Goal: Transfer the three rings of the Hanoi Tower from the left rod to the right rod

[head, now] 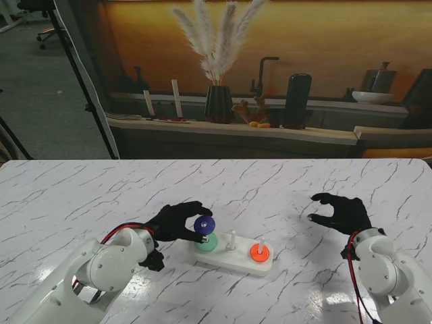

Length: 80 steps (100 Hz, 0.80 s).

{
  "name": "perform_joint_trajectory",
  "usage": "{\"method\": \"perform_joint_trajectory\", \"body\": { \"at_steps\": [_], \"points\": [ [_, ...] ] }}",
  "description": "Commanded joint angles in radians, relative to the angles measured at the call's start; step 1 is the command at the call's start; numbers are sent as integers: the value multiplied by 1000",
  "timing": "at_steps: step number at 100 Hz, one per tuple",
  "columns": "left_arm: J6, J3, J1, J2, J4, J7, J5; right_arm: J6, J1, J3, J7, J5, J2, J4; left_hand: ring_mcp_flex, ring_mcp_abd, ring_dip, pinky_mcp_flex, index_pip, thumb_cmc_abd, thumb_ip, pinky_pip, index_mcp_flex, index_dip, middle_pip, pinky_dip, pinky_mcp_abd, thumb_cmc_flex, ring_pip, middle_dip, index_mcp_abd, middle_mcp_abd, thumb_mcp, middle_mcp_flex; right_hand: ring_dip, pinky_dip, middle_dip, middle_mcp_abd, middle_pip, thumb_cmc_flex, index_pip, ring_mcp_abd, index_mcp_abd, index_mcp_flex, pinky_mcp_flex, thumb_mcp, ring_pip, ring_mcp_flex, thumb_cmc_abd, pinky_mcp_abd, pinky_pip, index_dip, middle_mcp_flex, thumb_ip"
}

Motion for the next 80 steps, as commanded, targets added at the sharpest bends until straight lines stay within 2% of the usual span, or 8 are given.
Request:
{"method": "perform_joint_trajectory", "body": {
  "at_steps": [1, 80],
  "points": [
    [-13, -5, 3, 2, -12, -14, 2, 0, -4, -7, 0, 4, -8, 2, 24, 5, 14, -3, 82, 79, -16, 43, 68, 45, 1, 4, 44, 66, 14, 13, -66, -11, 28, 5, 6, -9, 2, -9, 5, 15, 12, -3, 16, 14, -3, -17, 16, 15, 24, 235, 16, -3, 7, 22],
    [-26, 40, -66, 13, -46, -86, -41, 3, -2, -14, 0, 12, -8, 11, 21, 0, 9, 0, 78, 76, -16, 50, 75, 55, 0, -1, 51, 66, 10, 11, -65, -11, 29, 6, 6, -8, 3, -9, 7, 16, 15, -4, 18, 23, 1, -17, 17, 15, 24, 234, 21, -1, 10, 22]
  ]
}}
